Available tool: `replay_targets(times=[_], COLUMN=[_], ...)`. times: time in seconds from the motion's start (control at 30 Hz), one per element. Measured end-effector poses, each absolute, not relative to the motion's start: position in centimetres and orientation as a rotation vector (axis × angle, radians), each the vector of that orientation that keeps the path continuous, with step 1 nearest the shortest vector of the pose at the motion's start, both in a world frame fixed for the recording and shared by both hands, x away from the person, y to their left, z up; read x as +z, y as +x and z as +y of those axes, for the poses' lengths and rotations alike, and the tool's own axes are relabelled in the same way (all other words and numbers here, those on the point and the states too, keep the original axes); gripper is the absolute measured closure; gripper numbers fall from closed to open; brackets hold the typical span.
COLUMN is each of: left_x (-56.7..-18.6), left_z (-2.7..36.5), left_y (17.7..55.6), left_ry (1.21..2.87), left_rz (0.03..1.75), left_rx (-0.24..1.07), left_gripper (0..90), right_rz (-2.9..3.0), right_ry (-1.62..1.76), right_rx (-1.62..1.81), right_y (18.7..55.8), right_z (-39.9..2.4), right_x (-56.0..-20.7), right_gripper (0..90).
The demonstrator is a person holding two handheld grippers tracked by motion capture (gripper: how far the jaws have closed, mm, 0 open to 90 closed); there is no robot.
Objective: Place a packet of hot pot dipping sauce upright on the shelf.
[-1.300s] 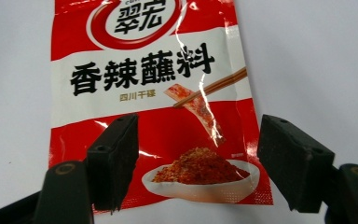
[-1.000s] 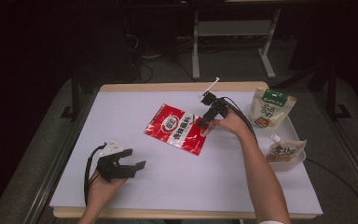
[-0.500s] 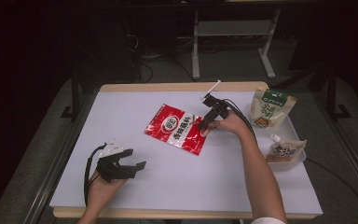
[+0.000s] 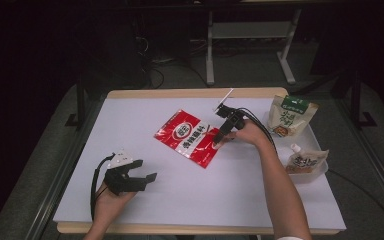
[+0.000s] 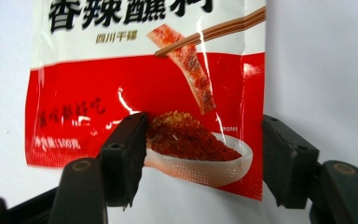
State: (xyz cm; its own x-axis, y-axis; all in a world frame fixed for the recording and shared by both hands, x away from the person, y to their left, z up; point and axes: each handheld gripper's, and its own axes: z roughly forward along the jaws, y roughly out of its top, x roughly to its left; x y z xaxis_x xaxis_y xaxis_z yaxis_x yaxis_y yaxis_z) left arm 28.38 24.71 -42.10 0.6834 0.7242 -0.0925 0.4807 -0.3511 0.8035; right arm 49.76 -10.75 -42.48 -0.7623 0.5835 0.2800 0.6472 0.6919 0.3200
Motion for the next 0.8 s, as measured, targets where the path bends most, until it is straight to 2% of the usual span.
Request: replay_targets(times=[0.37, 0.73, 0.8], left_x=[-42.2, -42.2, -42.2], left_z=[24.6, 24.5, 24.5], left_y=[28.4, 28.4, 28.4], left_ry=[2.026, 2.037, 2.037], left_rz=[0.931, 0.928, 0.930], left_rx=[0.349, 0.355, 0.354], left_gripper=[24.9, 24.9, 24.9], right_rz=[-2.717, -2.684, -2.692], right_ry=[-0.937, -0.832, -0.840], right_rx=[-0.578, -0.534, -0.546], right_y=[48.4, 47.4, 47.4], right_z=[-10.0, -8.7, -8.5], right_x=[-42.4, -42.4, -42.4], right_gripper=[43.9, 43.4, 40.5])
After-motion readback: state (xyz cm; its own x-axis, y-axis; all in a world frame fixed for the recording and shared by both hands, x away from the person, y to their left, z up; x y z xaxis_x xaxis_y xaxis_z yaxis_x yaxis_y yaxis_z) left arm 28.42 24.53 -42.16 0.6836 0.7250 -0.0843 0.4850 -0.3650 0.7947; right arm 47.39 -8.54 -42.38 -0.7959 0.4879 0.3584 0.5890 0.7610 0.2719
